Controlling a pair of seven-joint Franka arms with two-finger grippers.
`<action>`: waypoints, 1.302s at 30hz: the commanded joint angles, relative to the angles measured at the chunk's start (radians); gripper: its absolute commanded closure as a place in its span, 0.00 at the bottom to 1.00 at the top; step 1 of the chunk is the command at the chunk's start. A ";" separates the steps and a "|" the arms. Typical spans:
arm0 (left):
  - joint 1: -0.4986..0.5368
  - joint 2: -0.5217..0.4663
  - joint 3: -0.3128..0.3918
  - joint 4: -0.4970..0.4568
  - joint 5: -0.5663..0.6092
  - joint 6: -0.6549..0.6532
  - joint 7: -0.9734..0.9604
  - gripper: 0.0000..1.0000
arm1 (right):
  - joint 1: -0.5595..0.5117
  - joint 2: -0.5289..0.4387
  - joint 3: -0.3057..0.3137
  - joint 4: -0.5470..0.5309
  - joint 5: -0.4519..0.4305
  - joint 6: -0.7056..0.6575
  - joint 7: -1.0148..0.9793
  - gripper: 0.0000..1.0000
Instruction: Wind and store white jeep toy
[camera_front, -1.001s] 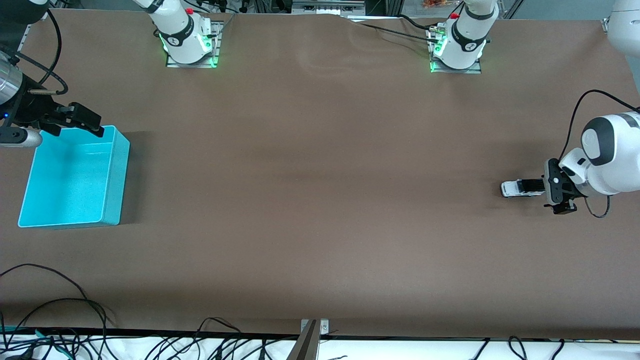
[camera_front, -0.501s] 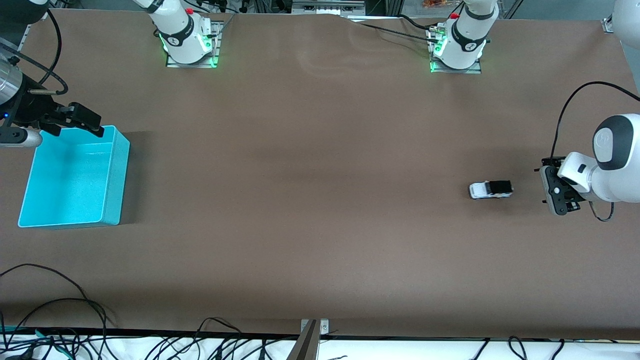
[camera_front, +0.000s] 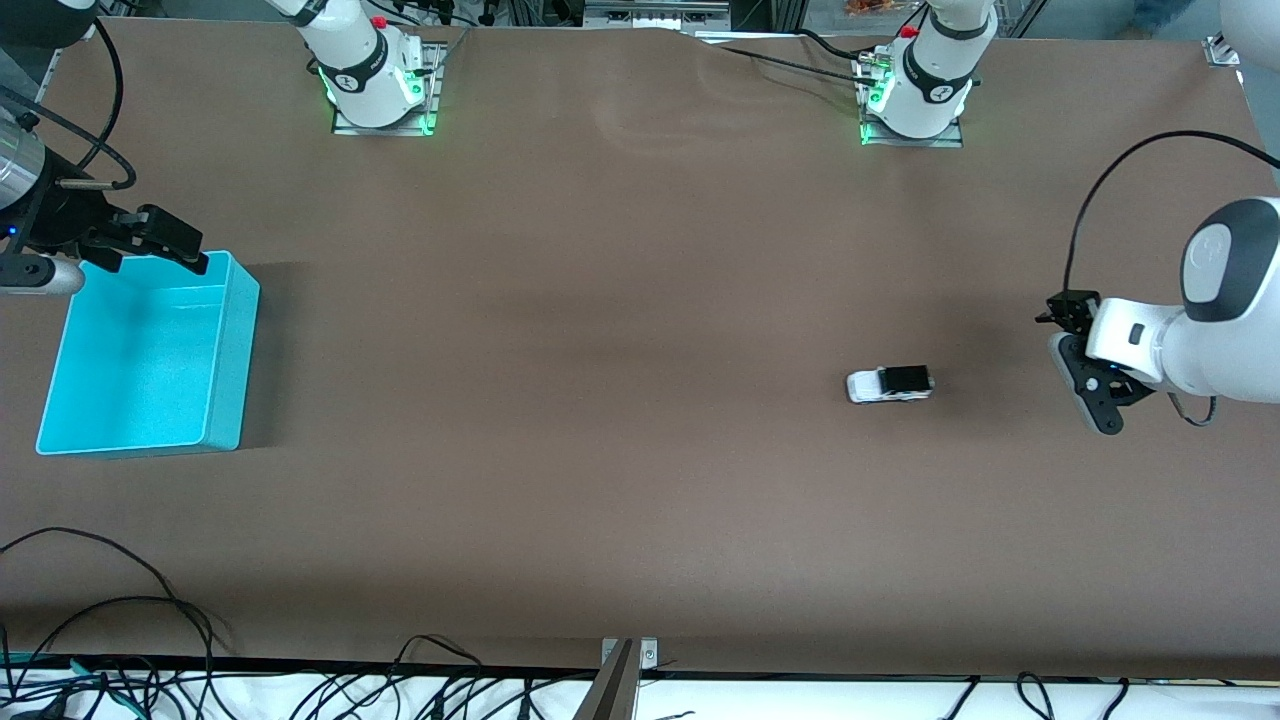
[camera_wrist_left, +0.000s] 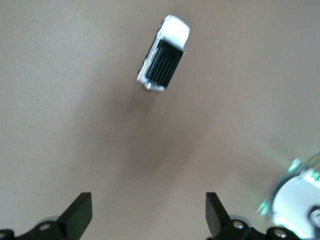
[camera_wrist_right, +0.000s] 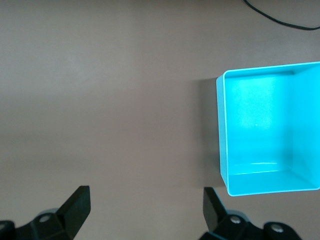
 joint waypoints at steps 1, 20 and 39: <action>0.002 -0.062 -0.064 0.002 0.020 -0.066 -0.170 0.00 | -0.005 0.011 -0.001 0.029 0.019 -0.022 -0.007 0.00; 0.007 -0.240 -0.151 0.003 0.014 -0.189 -0.565 0.00 | -0.005 0.011 -0.001 0.030 0.019 -0.022 -0.007 0.00; -0.466 -0.351 0.441 -0.008 -0.119 -0.118 -0.580 0.00 | -0.005 0.013 -0.001 0.029 0.016 -0.024 -0.012 0.00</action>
